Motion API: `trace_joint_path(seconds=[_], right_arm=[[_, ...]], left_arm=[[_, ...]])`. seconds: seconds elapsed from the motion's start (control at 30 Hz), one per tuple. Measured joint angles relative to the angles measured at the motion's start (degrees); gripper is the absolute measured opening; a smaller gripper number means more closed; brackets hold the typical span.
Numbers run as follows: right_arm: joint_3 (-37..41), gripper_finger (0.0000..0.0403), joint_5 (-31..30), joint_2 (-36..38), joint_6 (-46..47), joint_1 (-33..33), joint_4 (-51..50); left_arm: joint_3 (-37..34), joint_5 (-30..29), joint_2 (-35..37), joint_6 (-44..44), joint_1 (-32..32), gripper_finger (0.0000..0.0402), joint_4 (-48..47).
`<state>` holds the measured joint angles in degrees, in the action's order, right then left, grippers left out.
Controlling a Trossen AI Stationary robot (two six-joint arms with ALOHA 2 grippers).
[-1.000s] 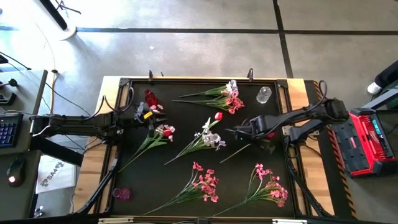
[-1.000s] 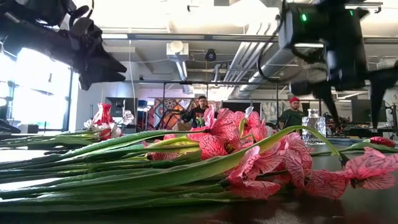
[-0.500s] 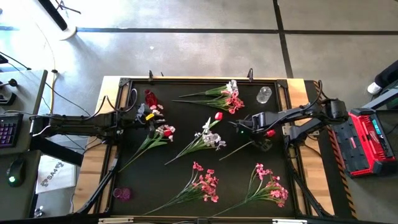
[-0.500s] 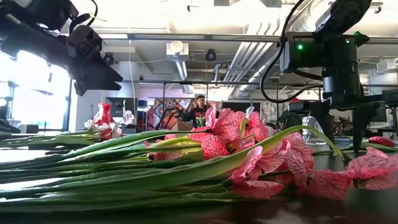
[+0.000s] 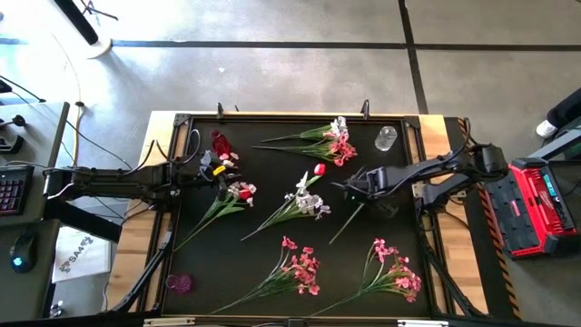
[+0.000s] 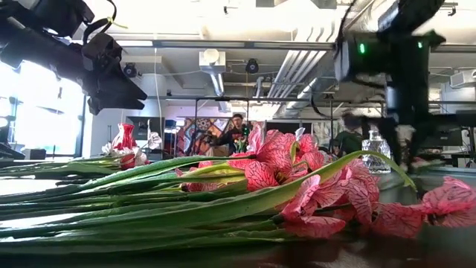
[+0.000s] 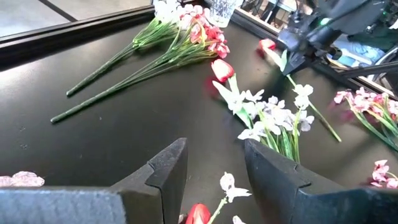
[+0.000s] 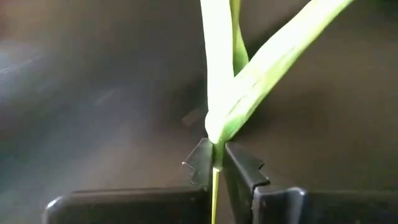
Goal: Sort flowers into vase by color
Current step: Put the right red tulip into the transparent vase
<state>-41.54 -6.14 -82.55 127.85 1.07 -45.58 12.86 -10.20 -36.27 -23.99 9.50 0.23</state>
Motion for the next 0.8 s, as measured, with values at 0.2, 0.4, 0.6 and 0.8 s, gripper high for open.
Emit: trace_joint_path(seconds=[0.2,0.4,0.6,0.8], right_arm=[[-11.69,0.0005,-22.04,0.38,-11.28,4.44,-2.74],[-27.49,0.0003,-44.22,0.44,-38.62,4.48,-16.51],[-38.04,0.0001,-64.73,0.48,-48.45,1.02,-31.15],[-38.82,0.0001,-74.04,0.94,-43.93,-9.52,-44.6]], left_arm=[[0.0,-1.85,0.0,-4.35,0.0,0.0149,0.04],[0.0,-7.08,0.0,-11.18,0.02,0.0149,1.21],[0.0,-12.1,0.0,-11.8,0.02,0.0149,2.96],[0.0,-12.49,0.0,-14.26,-0.02,0.0149,4.01]])
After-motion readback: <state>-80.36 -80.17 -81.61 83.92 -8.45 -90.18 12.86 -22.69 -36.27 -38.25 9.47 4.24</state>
